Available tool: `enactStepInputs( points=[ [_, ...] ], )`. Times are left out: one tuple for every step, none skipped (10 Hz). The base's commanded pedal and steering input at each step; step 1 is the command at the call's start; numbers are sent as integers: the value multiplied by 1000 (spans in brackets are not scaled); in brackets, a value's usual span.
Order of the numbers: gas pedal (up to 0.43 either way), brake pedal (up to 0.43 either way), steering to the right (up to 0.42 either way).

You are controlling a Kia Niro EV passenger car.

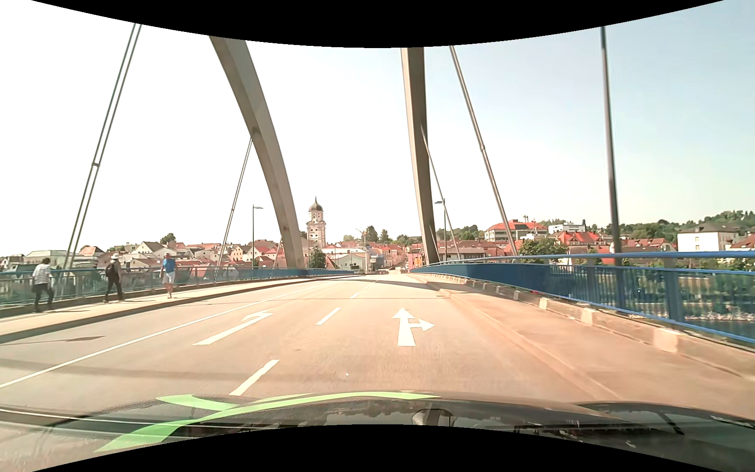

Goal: Follow the waypoints while adhering to traffic rules and regulations

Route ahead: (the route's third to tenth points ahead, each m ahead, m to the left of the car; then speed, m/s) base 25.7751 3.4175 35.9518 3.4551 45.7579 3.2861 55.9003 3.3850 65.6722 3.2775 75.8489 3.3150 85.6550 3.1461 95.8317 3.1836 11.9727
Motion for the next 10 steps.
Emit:
enactStepInputs(
  points=[
    [150, 0, -4],
    [150, 0, -4],
    [157, 0, -4],
    [157, 0, -4],
    [157, 0, -4],
    [138, 0, -4],
    [110, 0, -4],
    [110, 0, -4],
    [87, 0, -4],
    [79, 0, -4]
  ],
)
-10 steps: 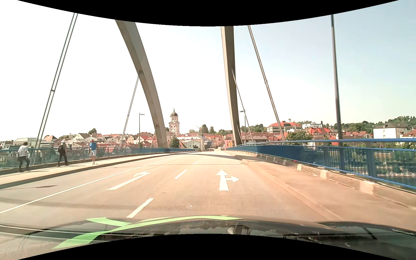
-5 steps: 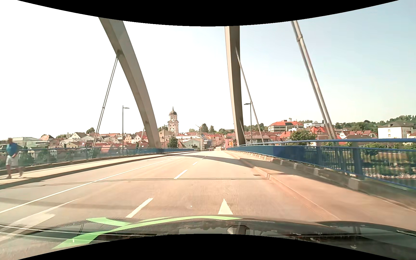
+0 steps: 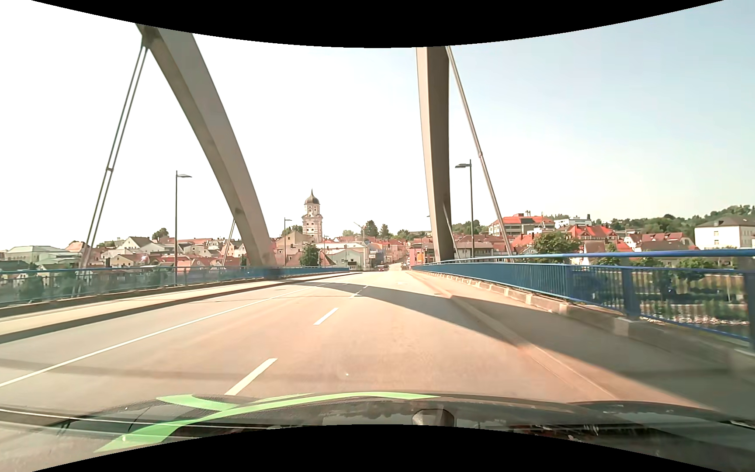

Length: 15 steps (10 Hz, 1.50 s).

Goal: Follow the waypoints while adhering to traffic rules and regulations

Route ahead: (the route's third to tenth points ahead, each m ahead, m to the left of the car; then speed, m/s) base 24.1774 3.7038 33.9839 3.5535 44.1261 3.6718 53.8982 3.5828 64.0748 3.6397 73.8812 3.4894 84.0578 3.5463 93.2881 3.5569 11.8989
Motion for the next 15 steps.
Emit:
enactStepInputs(
  points=[
    [79, 0, -4],
    [79, 0, -4],
    [79, 0, -5],
    [79, 0, -5],
    [67, 0, -4],
    [67, 0, -4],
    [67, 0, -5],
    [67, 0, -5],
    [59, 0, -5],
    [47, 0, -4],
    [39, 0, -5],
    [39, 0, -5],
    [28, 0, -5],
    [8, 0, -4],
    [0, 0, -4]
  ],
)
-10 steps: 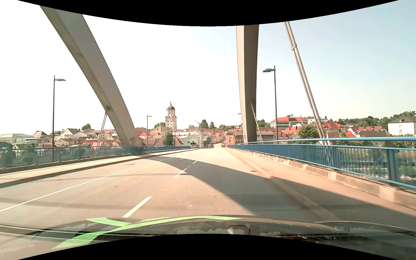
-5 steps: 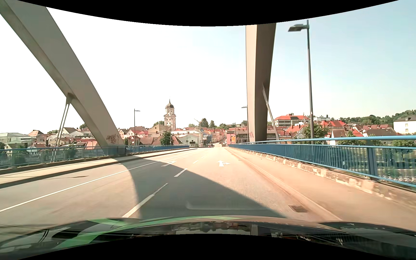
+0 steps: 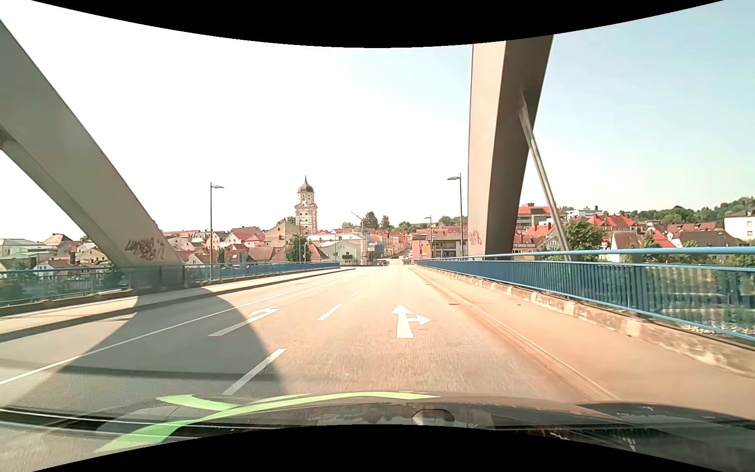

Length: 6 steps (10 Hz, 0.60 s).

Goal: Follow the waypoints while adhering to traffic rules and regulations

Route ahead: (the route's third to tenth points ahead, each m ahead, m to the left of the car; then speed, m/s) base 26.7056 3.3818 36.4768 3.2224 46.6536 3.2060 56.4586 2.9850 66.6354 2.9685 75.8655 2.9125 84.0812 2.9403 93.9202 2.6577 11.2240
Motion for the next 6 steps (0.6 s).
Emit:
enactStepInputs(
  points=[
    [0, 0, -4],
    [0, 0, -5],
    [0, 0, -5],
    [8, 0, -5],
    [8, 0, -4],
    [8, 0, -4]
  ],
)
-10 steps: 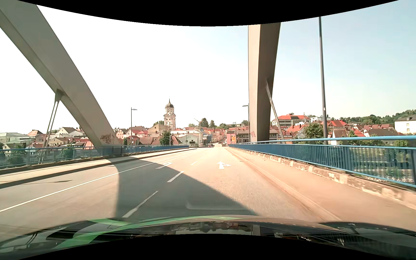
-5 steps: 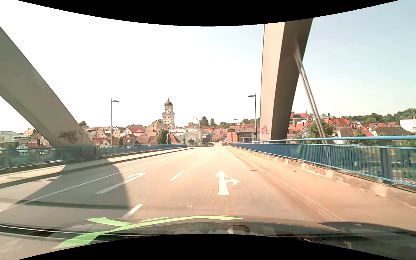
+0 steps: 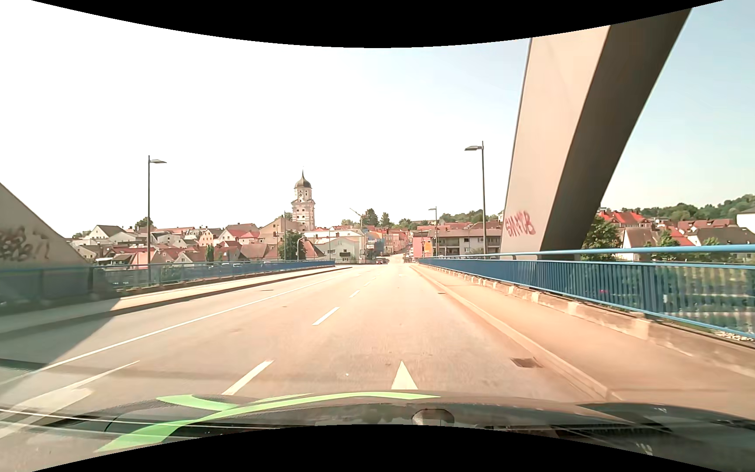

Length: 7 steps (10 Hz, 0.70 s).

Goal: Follow the waypoints while adhering to traffic rules and regulations

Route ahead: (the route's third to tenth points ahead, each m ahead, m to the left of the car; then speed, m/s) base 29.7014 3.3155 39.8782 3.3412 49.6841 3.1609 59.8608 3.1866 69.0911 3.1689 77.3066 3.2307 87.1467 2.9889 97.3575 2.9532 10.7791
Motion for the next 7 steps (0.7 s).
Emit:
enactStepInputs(
  points=[
    [8, 0, -4],
    [0, 0, -5],
    [0, 0, -4],
    [0, 0, -4],
    [0, 0, -4],
    [0, 0, -4],
    [0, 0, -4]
  ],
)
